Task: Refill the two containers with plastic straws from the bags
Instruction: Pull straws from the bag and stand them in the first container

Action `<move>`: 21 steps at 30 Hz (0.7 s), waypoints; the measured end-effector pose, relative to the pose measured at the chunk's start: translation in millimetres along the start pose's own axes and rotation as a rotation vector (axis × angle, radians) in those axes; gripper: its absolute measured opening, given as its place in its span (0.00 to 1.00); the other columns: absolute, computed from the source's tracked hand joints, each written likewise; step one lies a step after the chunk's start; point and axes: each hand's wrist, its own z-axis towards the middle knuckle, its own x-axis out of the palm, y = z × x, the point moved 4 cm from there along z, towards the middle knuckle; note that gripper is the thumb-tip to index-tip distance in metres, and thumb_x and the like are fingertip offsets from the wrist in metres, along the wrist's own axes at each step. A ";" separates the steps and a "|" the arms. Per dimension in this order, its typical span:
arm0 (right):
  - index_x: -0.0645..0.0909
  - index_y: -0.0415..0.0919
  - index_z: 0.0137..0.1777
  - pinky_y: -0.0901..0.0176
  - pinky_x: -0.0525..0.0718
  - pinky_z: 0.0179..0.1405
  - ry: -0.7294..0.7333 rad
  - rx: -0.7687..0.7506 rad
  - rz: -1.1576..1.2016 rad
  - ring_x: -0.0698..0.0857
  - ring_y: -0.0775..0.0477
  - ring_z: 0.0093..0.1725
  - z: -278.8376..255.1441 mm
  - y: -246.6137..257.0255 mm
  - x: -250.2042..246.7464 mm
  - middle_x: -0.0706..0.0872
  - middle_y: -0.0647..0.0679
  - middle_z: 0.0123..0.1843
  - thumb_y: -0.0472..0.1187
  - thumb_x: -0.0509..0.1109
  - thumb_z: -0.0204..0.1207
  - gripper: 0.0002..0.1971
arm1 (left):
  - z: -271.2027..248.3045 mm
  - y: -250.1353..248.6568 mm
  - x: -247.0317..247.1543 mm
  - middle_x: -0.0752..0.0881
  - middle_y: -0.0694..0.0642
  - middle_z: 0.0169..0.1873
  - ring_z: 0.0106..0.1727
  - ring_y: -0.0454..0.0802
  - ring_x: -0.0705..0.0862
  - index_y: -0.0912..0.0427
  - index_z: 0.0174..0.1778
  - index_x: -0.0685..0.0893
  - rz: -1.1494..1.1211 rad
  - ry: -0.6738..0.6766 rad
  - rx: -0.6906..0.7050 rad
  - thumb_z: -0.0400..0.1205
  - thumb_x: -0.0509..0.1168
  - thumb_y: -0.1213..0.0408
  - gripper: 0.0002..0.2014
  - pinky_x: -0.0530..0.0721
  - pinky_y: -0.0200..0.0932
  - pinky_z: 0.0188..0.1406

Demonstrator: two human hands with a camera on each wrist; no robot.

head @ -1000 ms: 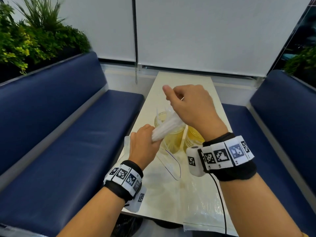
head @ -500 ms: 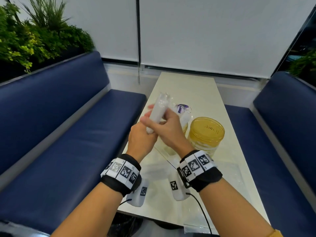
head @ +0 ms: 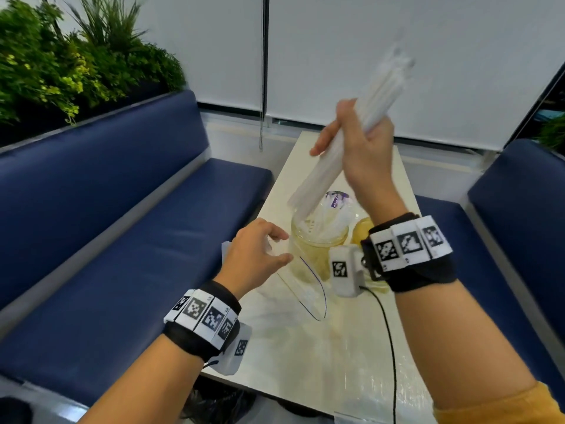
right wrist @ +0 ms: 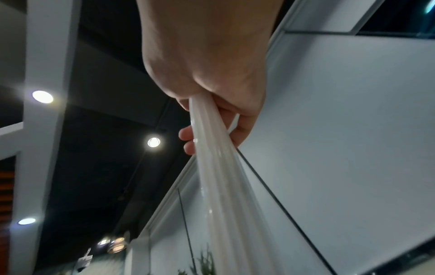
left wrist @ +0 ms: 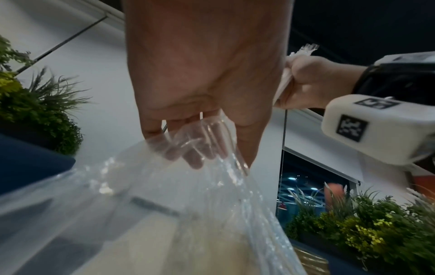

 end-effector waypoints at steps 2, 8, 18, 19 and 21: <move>0.75 0.44 0.42 0.45 0.85 0.35 -0.047 -0.059 -0.031 0.85 0.36 0.27 18.4 -8.3 -10.4 0.84 0.46 0.23 0.42 0.63 0.88 0.12 | -0.6 2.1 -5.1 0.82 0.41 0.52 0.47 0.40 0.83 0.47 0.57 0.87 0.032 0.014 0.002 0.75 0.78 0.61 0.16 0.85 0.43 0.53; 0.79 0.46 0.42 0.43 0.89 0.47 -0.020 0.081 -0.297 0.90 0.42 0.33 19.5 -111.1 -10.2 0.89 0.46 0.30 0.51 0.64 0.87 0.14 | 3.6 5.0 -14.3 0.81 0.42 0.56 0.49 0.43 0.85 0.45 0.65 0.84 0.093 0.054 -0.013 0.75 0.73 0.68 0.23 0.89 0.48 0.54; 0.86 0.43 0.61 0.53 0.89 0.54 -0.048 0.325 -0.411 0.91 0.50 0.48 -25.3 -191.0 -29.1 0.92 0.48 0.48 0.43 0.84 0.67 0.22 | 6.4 5.8 -20.4 0.81 0.42 0.55 0.49 0.41 0.86 0.44 0.64 0.84 0.095 0.062 0.015 0.75 0.74 0.65 0.22 0.89 0.47 0.54; 0.81 0.45 0.65 0.57 0.89 0.53 -0.067 0.278 -0.397 0.91 0.51 0.48 -21.5 -185.4 -30.5 0.92 0.48 0.48 0.41 0.86 0.65 0.28 | 6.7 5.3 -20.8 0.81 0.42 0.55 0.49 0.41 0.86 0.45 0.64 0.84 0.095 0.063 0.017 0.75 0.74 0.65 0.22 0.89 0.45 0.54; 0.73 0.49 0.71 0.66 0.89 0.48 -0.104 0.186 -0.337 0.90 0.54 0.48 -11.2 -174.1 -31.8 0.88 0.47 0.52 0.38 0.88 0.63 0.38 | 7.7 4.2 -21.5 0.81 0.43 0.54 0.48 0.41 0.86 0.45 0.64 0.84 0.095 0.062 0.022 0.75 0.74 0.65 0.22 0.89 0.43 0.53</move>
